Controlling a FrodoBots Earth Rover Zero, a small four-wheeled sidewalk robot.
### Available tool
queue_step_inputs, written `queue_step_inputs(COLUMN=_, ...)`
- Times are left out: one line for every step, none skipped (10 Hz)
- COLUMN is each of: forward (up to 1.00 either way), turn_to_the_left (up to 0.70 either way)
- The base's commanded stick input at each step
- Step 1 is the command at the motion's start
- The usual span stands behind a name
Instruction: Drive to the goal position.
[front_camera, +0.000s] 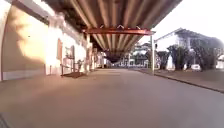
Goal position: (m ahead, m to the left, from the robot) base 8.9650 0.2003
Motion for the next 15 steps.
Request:
queue_step_inputs(forward=0.70, turn_to_the_left=0.00)
queue_step_inputs(forward=0.70, turn_to_the_left=0.00)
queue_step_inputs(forward=0.70, turn_to_the_left=0.00)
queue_step_inputs(forward=0.70, turn_to_the_left=0.00)
queue_step_inputs(forward=0.70, turn_to_the_left=0.00)
queue_step_inputs(forward=0.70, turn_to_the_left=0.00)
queue_step_inputs(forward=0.70, turn_to_the_left=0.00)
queue_step_inputs(forward=0.70, turn_to_the_left=0.00)
queue_step_inputs(forward=0.70, turn_to_the_left=0.00)
queue_step_inputs(forward=0.70, turn_to_the_left=0.00)
queue_step_inputs(forward=0.70, turn_to_the_left=0.00)
queue_step_inputs(forward=0.70, turn_to_the_left=0.00)
queue_step_inputs(forward=0.70, turn_to_the_left=0.00)
queue_step_inputs(forward=0.70, turn_to_the_left=0.00)
queue_step_inputs(forward=0.70, turn_to_the_left=0.00)
